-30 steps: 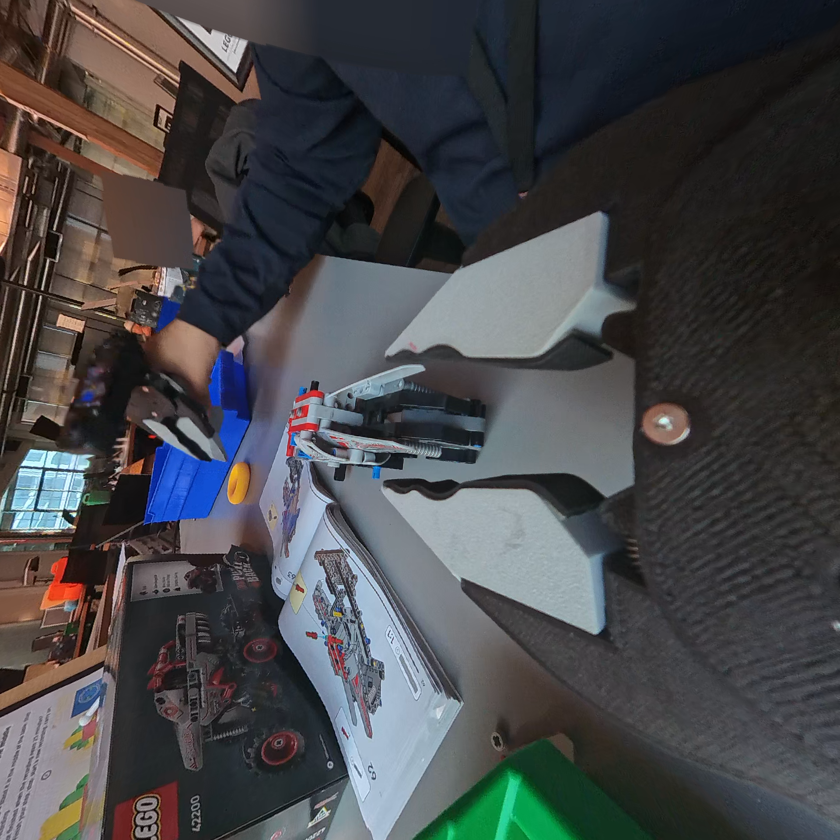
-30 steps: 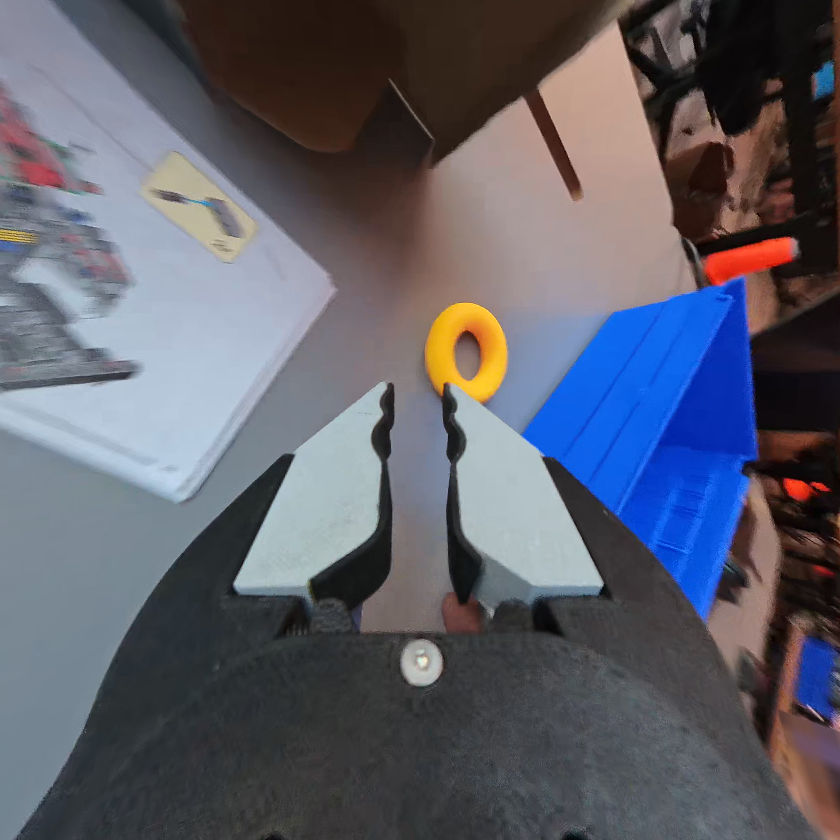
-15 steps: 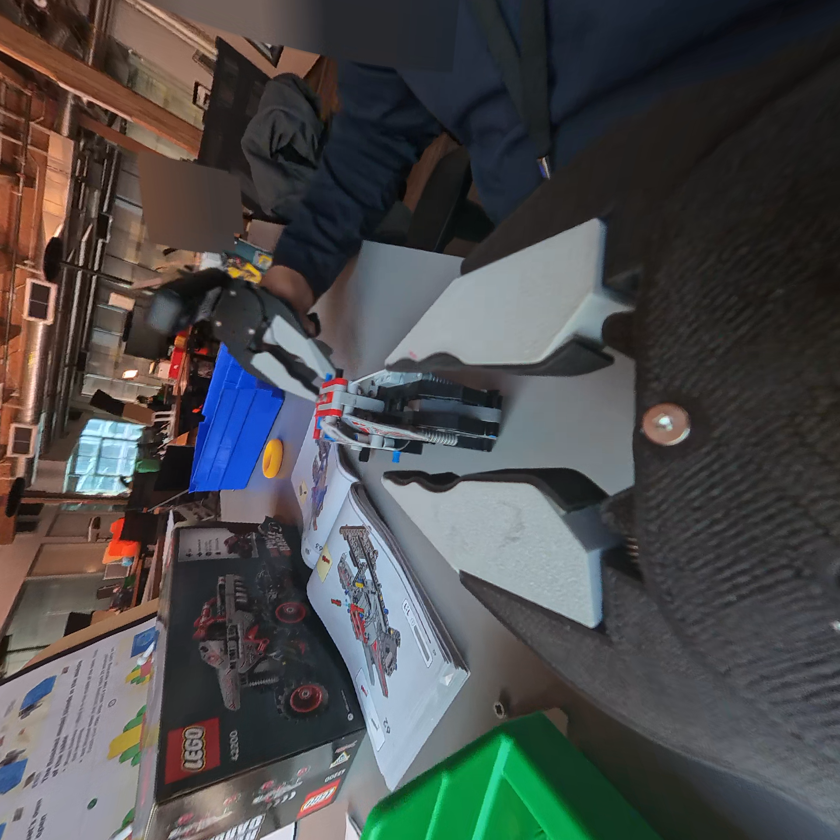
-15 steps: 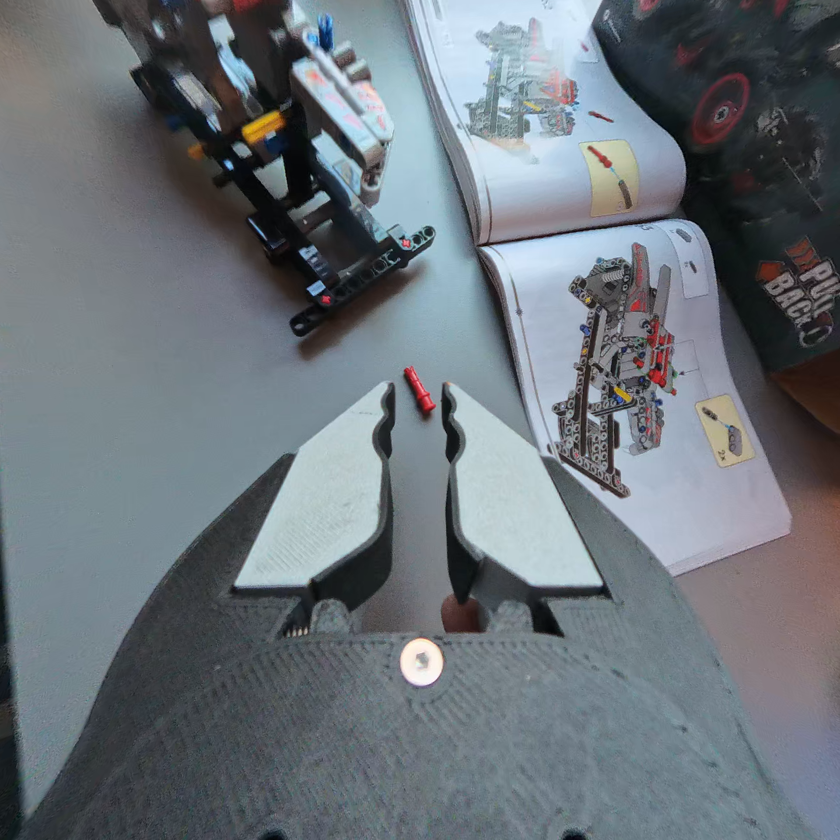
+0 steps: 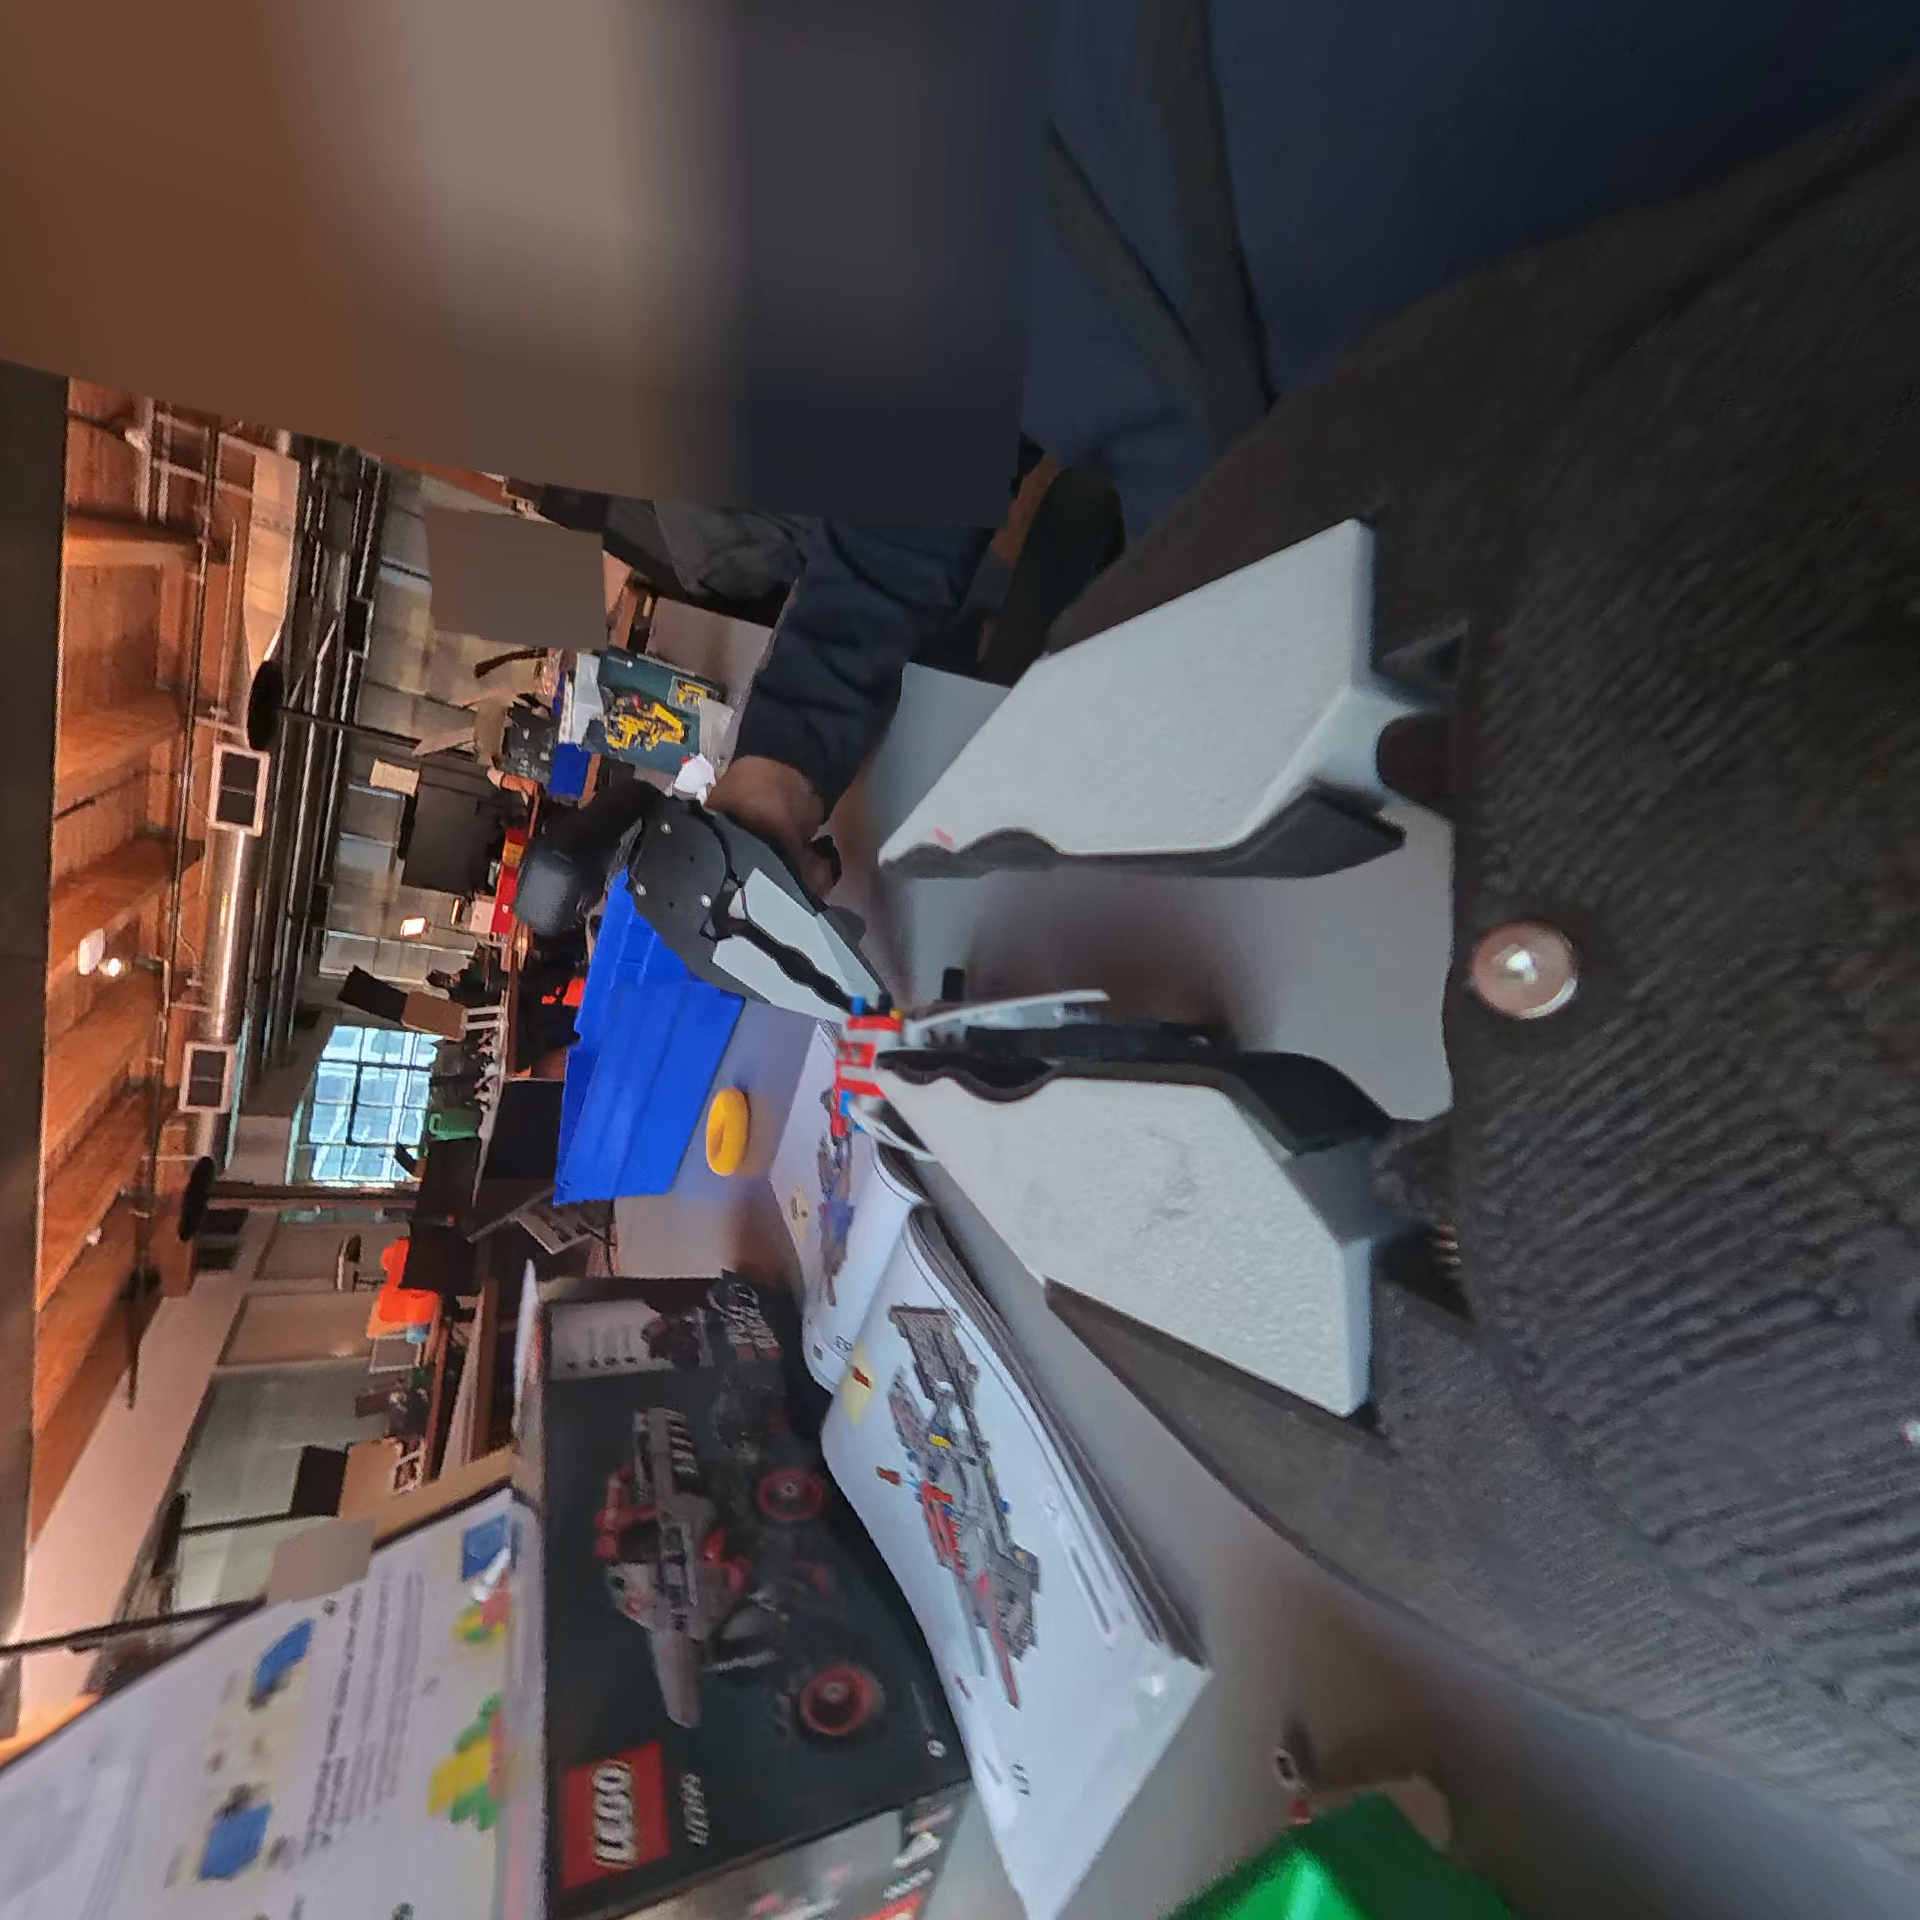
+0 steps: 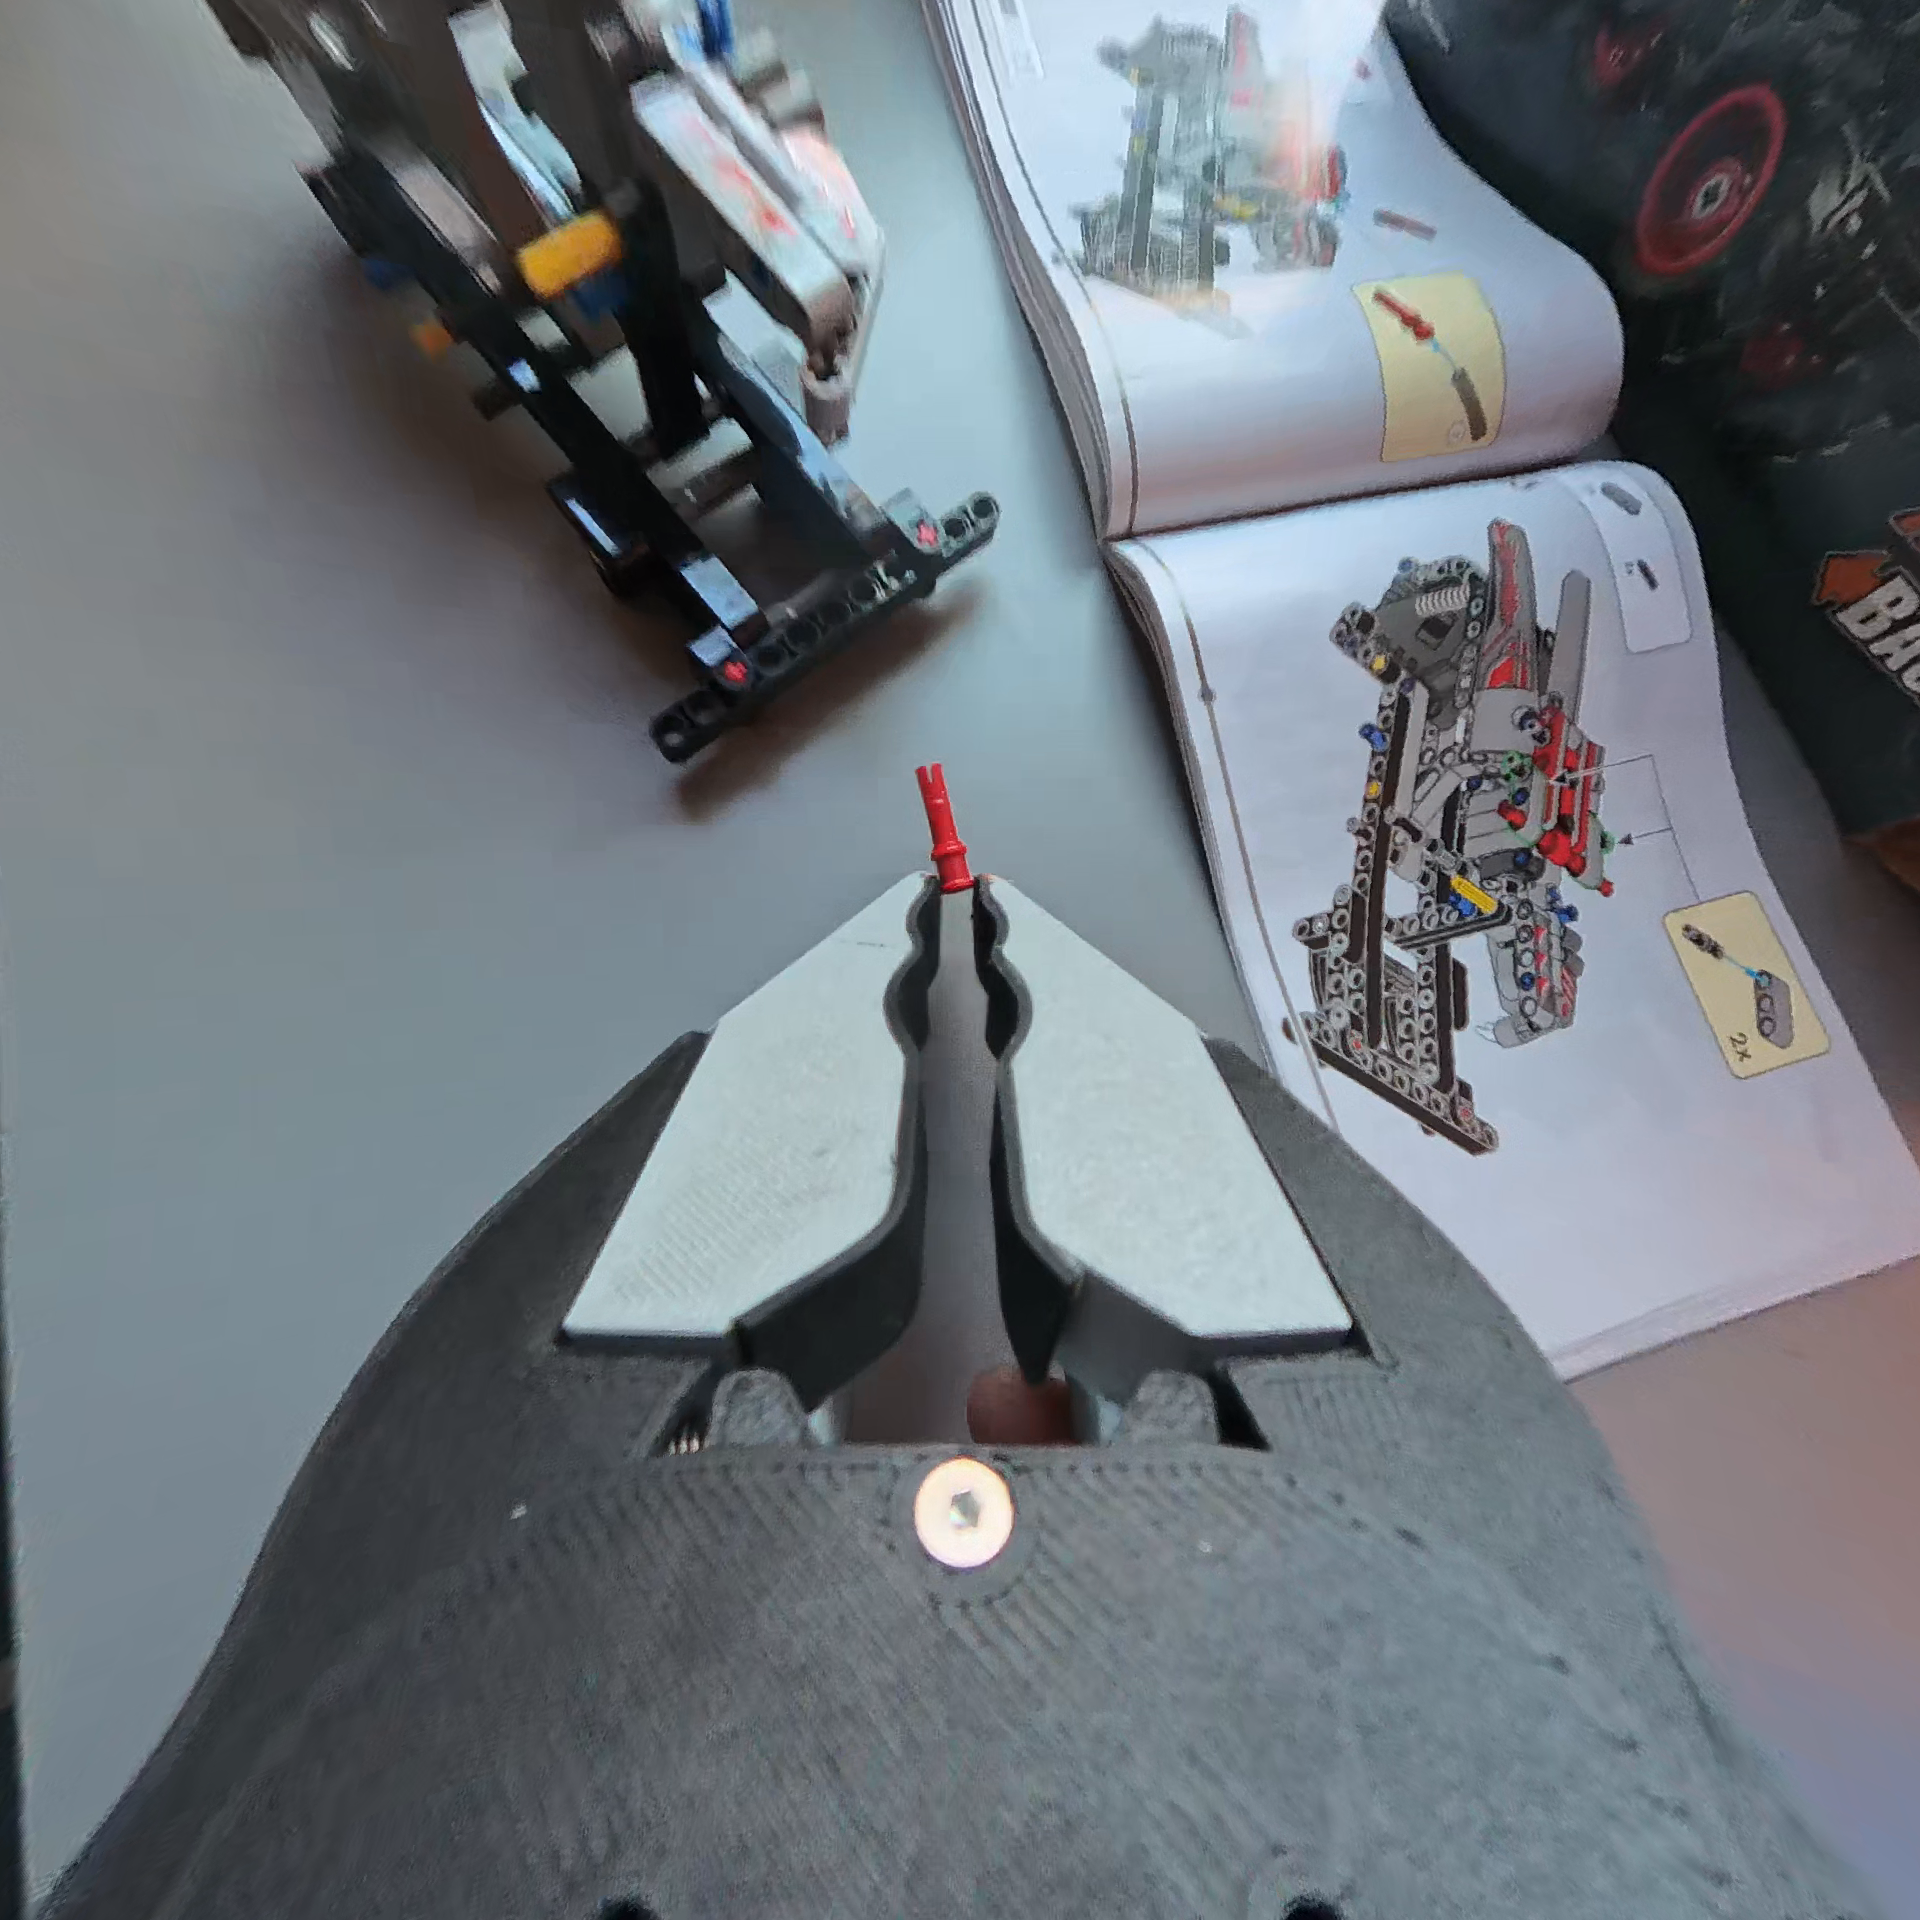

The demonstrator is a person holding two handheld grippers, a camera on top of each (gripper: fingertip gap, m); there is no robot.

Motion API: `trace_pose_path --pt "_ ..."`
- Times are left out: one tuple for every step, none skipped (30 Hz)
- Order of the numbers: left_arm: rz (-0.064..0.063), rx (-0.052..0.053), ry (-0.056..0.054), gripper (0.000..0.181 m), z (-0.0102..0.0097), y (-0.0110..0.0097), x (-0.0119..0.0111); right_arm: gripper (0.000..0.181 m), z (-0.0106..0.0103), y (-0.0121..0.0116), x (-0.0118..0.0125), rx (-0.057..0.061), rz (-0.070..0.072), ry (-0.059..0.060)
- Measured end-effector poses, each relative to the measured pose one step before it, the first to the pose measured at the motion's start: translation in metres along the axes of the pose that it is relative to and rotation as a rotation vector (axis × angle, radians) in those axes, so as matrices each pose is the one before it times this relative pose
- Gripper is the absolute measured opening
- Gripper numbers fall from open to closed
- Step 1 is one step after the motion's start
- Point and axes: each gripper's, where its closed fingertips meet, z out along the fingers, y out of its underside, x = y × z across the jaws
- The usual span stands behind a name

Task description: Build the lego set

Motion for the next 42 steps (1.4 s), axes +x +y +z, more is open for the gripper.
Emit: trace_pose_path --pt "0.0205 -0.0029 0.0090 0.029 0.00206 -0.00315 0.00490 0.003 -0.00324 -0.00589 -0.00332 0.0370 0.0165 -0.0224" --pt "0.0210 -0.0081 0.0079 0.029 0.00255 -0.00188 0.00483 0.003 -0.00330 -0.00654 -0.00403 0.0393 0.0156 -0.0262" --pt "0.0213 -0.0126 0.0092 0.029 0.00307 -0.00074 0.00497 0.003 -0.00306 -0.00706 -0.00462 0.0417 0.0126 -0.0263" --pt "0.0226 -0.0178 0.0076 0.028 0.00368 0.00064 0.00462 0.003 -0.00272 -0.00737 -0.00507 0.0416 0.0098 -0.0263" --pt "0.0236 -0.0226 0.0019 0.027 0.00412 0.00180 0.00369 0.003 -0.00231 -0.00729 -0.00585 0.0401 0.0063 -0.0286" --pt "0.0218 -0.0269 -0.0075 0.025 0.00449 0.00259 0.00215 0.003 -0.00164 -0.00748 -0.00653 0.0405 0.0007 -0.0307" --pt "0.0195 -0.0287 -0.0118 0.024 0.00493 0.00292 0.00124 0.003 -0.00105 -0.00820 -0.00799 0.0442 -0.0072 -0.0347" --pt "0.0148 -0.0265 -0.0113 0.023 0.00520 0.00293 0.00113 0.002 -0.00052 -0.00925 -0.00977 0.0495 -0.0152 -0.0407" --pt "0.0036 -0.0219 -0.0115 0.020 0.00570 0.00255 0.00099 0.002 0.00029 -0.00966 -0.00953 0.0523 -0.0179 -0.0362" --pt "-0.0147 -0.0165 -0.0122 0.017 0.00620 0.00234 0.00060 0.002 0.00121 -0.00893 -0.00811 0.0481 -0.0156 -0.0275" --pt "-0.0237 -0.0104 0.0089 0.018 0.00675 0.00205 0.00355 0.003 0.00194 -0.00780 -0.00787 0.0399 -0.0125 -0.0293" --pt "-0.0210 -0.0081 0.0321 0.018 0.00697 0.00213 0.00686 0.003 0.00230 -0.00726 -0.00798 0.0368 -0.0107 -0.0319" --pt "-0.0138 -0.0128 0.0284 0.018 0.00709 0.00303 0.00605 0.003 0.00265 -0.00648 -0.00739 0.0324 -0.0109 -0.0294" --pt "-0.0038 -0.0171 0.0142 0.018 0.00686 0.00342 0.00383 0.003 0.00318 -0.00524 -0.00660 0.0244 -0.0145 -0.0243" --pt "0.0051 -0.0176 0.0073 0.018 0.00646 0.00297 0.00280 0.003 0.00364 -0.00319 -0.00549 0.0135 -0.0191 -0.0165" --pt "0.0070 -0.0161 0.0022 0.018 0.00564 0.00220 0.00183 0.003 0.00420 -0.00051 -0.00434 -0.0013 -0.0215 -0.0095" --pt "0.0035 -0.0092 0.0002 0.018 0.00475 0.00087 0.00116 0.003 0.00474 0.00237 -0.00327 -0.0176 -0.0221 -0.0042" --pt "-0.0035 -0.0017 0.0025 0.019 0.00388 -0.00038 0.00078 0.003 0.00474 0.00430 -0.00287 -0.0316 -0.0248 -0.0014" --pt "-0.0092 0.0002 0.0024 0.019 0.00300 -0.00050 0.00006 0.004 0.00452 0.00443 -0.00299 -0.0328 -0.0305 0.0007" --pt "-0.0091 -0.0002 0.0029 0.019 0.00222 -0.00049 -0.00012 0.003 0.00376 0.00301 -0.00187 -0.0227 -0.0308 0.0088" --pt "-0.0030 0.0001 0.0067 0.020 0.00153 -0.00053 0.00059 0.003 0.00299 0.00163 -0.00056 -0.0114 -0.0215 0.0144" --pt "0.0027 -0.0016 0.0031 0.020 0.00103 -0.00024 0.00042 0.003 0.00217 0.00030 -0.00095 -0.0024 -0.0091 0.0046" --pt "0.0092 -0.0033 -0.0040 0.020 0.00095 -0.00004 -0.00005 0.003 0.00162 -0.00076 -0.00111 0.0045 0.0028 -0.0035" --pt "0.0156 -0.0050 -0.0057 0.020 0.00101 0.00021 0.00010 0.004 0.00112 -0.00192 0.00067 0.0119 0.0107 0.0017" --pt "0.0189 -0.0080 -0.0099 0.019 0.00120 0.00040 -0.00017 0.004 0.00073 -0.00348 0.00155 0.0222 0.0160 0.0037" --pt "0.0207 -0.0106 -0.0135 0.019 0.00156 0.00065 -0.00053 0.004 0.00038 -0.00467 0.00141 0.0302 0.0212 -0.0013" --pt "0.0239 -0.0103 -0.0155 0.019 0.00175 0.00056 -0.00096 0.004 0.00025 -0.00521 0.00173 0.0332 0.0213 -0.0016" --pt "0.0235 -0.0068 -0.0231 0.020 0.00156 0.00027 -0.00239 0.003 0.00005 -0.00536 0.00193 0.0339 0.0111 0.0044" --pt "0.0195 0.0026 -0.0260 0.020 0.00094 -0.00093 -0.00312 0.003 0.00001 -0.00451 0.00146 0.0277 -0.0035 0.0066" --pt "0.0101 0.0141 -0.0204 0.020 0.00017 -0.00236 -0.00282 0.003 0.00025 -0.00213 0.00045 0.0092 -0.0145 0.0067" --pt "-0.0041 0.0247 -0.0126 0.020 -0.00082 -0.00389 -0.00228 0.003 0.00042 0.00037 0.00040 -0.0096 -0.0219 0.0128" --pt "-0.0170 0.0315 -0.0132 0.020 -0.00173 -0.00458 -0.00293 0.003 0.00015 0.00089 0.00030 -0.0118 -0.0282 0.0167" --pt "-0.0206 0.0303 -0.0070 0.020 -0.00205 -0.00428 -0.00221 0.002 -0.00002 0.00023 -0.00036 -0.0037 -0.0275 0.0133" --pt "-0.0176 0.0206 0.0005 0.020 -0.00163 -0.00288 -0.00129 0.002 0.00004 0.00018 -0.00064 -0.0013 -0.0188 0.0083" --pt "-0.0139 0.0108 0.0092 0.020 -0.00105 -0.00150 0.00021 0.002 0.00036 0.00071 -0.00044 -0.0053 -0.0102 0.0054" --pt "-0.0107 0.0077 0.0191 0.020 -0.00049 -0.00114 0.00201 0.003 0.00038 0.00093 -0.00005 -0.0068 -0.0065 0.0040" --pt "-0.0075 0.0069 0.0209 0.019 -0.00012 -0.00110 0.00300 0.003 0.00064 0.00075 0.00012 -0.0051 -0.0052 0.0030" --pt "-0.0029 0.0042 0.0137 0.016 0.00021 -0.00058 0.00232 0.002 0.00066 0.00027 -0.00006 -0.0022 -0.0018 -0.0009" --pt "0.0032 0.0012 0.0037 0.012 0.00051 -0.00011 0.00087 0.002 0.00059 -0.00026 -0.00055 0.0015 0.0024 -0.0037" --pt "0.0101 -0.0022 -0.0003 0.007 0.00080 0.00060 0.00045 0.002 0.00066 -0.00077 -0.00041 0.0041 0.0032 -0.0038" --pt "0.0106 -0.0045 -0.0017 0.005 0.00118 0.00075 0.00009 0.002 0.00067 -0.00054 -0.00088 0.0034 0.0024 -0.0051" --pt "0.0080 -0.0023 -0.0014 0.004 0.00134 0.00042 0.00031 0.002 0.00097 -0.00017 -0.00083 0.0000 0.0012 -0.0042"
